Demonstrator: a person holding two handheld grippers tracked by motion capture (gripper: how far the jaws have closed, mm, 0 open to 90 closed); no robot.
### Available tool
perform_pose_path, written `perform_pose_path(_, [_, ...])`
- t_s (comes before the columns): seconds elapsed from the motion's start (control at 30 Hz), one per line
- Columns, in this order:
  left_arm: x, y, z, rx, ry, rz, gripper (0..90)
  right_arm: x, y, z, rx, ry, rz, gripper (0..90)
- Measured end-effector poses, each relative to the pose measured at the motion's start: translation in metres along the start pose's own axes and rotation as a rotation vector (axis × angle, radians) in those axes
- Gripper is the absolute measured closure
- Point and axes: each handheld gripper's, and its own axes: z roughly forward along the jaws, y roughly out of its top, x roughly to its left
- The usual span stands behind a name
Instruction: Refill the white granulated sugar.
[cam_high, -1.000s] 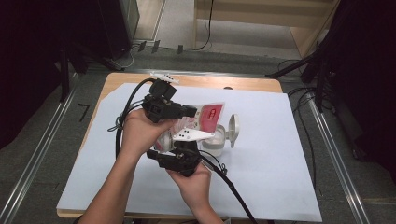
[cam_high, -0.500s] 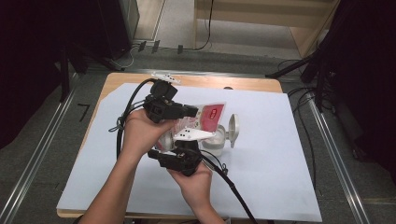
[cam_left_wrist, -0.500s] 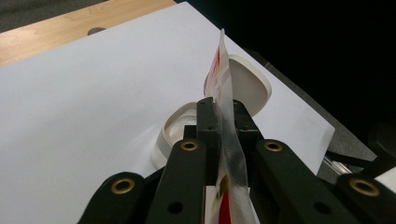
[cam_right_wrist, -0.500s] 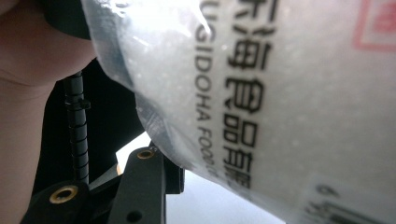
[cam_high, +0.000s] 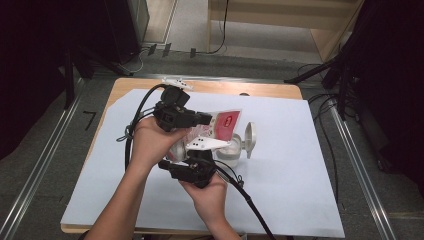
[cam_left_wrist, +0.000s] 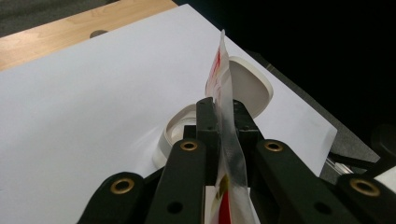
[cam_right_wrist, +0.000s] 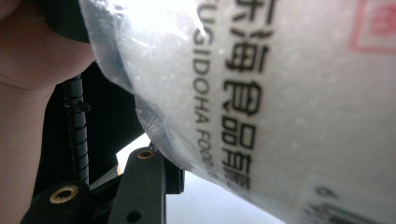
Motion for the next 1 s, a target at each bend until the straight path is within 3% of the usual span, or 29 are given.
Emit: perform_pose_path(1.0, [0.0012,0.0003,0.0002,0.011,-0.005,-0.011,86.4,0.0011,0.001,-0.0004,0.006,0.01,0.015,62.7])
